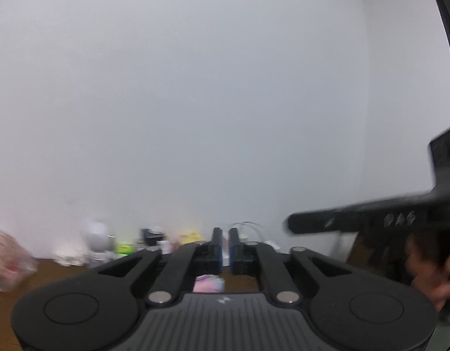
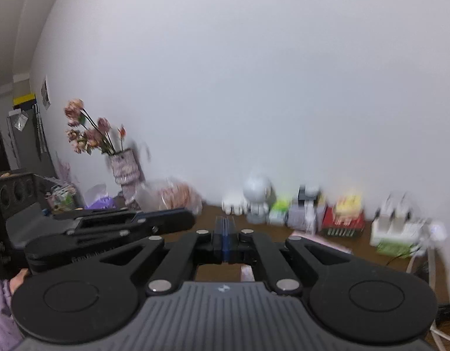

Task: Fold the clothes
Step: 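Lift the cream floral shirt off the stack with both grippers and drop it on the table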

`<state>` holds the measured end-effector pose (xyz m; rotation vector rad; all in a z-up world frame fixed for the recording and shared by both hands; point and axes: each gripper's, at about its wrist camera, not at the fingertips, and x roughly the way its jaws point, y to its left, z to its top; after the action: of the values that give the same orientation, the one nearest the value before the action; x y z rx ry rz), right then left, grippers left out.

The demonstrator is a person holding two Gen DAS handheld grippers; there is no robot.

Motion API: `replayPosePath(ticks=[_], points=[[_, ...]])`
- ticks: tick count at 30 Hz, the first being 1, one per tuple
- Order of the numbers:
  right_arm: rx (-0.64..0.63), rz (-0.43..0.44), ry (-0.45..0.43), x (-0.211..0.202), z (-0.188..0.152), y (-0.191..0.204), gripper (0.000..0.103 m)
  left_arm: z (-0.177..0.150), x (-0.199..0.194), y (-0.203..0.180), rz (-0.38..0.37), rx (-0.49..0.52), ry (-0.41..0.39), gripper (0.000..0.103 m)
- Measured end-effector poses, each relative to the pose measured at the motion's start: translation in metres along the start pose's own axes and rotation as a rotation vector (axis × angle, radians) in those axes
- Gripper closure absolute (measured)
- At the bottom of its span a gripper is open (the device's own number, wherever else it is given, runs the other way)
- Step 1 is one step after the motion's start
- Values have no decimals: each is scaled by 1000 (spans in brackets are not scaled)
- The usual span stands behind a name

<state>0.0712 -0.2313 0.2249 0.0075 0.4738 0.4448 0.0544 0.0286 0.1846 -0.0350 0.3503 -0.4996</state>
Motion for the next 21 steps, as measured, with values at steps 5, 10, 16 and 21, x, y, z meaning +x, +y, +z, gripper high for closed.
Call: replayPosePath(ticks=[5,10,16,21], points=[[-147,11,42,-52,-49,54,18,-63,-55,-7,89,25,123,26],[-253,54,163,-73,-159,89,10,-171,-94,6,131,-161,256,26],[-108,171,216,-59,-214,111,14,-192,-118,30,221,-293,288,27],[-96,155,193,-46,-207,118,63,-192,-131,12,207,-214,266,26]])
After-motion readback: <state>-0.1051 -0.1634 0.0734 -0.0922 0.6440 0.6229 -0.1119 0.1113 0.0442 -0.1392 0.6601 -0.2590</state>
